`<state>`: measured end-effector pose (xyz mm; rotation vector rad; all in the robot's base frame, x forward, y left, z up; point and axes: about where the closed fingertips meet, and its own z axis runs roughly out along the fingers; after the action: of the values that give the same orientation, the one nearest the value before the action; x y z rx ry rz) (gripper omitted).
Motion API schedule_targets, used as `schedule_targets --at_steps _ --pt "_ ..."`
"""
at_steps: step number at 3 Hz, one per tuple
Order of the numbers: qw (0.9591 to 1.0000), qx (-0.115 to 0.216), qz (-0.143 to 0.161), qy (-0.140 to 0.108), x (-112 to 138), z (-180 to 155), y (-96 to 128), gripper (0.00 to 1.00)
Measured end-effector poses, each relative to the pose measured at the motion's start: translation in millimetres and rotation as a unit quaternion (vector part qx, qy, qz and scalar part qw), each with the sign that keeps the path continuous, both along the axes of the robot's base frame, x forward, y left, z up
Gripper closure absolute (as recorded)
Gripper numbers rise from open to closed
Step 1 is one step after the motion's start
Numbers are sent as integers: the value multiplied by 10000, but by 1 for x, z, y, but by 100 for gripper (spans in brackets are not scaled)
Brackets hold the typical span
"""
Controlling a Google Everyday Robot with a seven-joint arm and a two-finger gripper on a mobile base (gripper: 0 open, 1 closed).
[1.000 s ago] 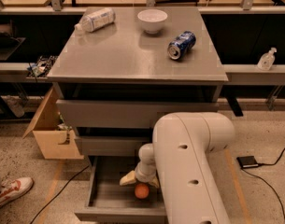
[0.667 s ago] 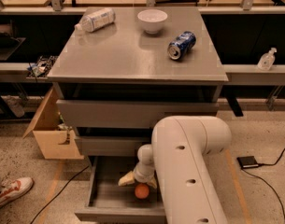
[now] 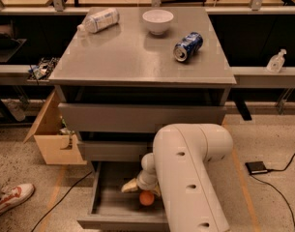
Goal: Pick orange from bottom drawer and place on counter
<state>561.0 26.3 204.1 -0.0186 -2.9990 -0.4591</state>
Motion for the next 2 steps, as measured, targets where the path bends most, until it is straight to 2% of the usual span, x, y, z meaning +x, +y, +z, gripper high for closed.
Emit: schedule_targets --at_steps 2 --pt "9992 -201 -330 -119 10 -28 6 0"
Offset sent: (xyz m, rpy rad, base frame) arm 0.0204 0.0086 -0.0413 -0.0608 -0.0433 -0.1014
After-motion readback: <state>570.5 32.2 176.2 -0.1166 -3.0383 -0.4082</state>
